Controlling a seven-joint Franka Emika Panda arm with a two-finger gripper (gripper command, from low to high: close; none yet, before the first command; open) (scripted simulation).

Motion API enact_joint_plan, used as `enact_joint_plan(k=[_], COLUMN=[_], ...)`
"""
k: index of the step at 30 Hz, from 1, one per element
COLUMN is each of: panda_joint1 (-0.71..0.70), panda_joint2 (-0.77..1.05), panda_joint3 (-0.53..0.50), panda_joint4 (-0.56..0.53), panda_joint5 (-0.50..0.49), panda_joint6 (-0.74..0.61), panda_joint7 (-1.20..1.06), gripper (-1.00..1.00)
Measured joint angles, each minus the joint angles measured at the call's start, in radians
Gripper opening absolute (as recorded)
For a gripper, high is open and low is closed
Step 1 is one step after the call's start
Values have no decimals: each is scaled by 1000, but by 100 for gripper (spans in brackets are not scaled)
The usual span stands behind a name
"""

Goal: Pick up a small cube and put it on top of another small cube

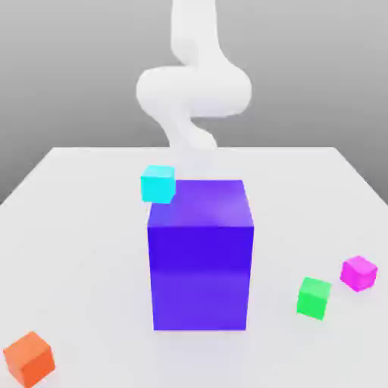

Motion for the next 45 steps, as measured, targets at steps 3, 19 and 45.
enact_joint_plan(k=[3,19,45], panda_joint1=[-11,85,380], panda_joint2=[113,696,1055], panda_joint3=[104,506,371], panda_joint4=[-38,-228,-266], panda_joint5=[-44,-331,-542], panda_joint6=[51,306,537], panda_joint7=[82,541,812], gripper=[0,0,-100])
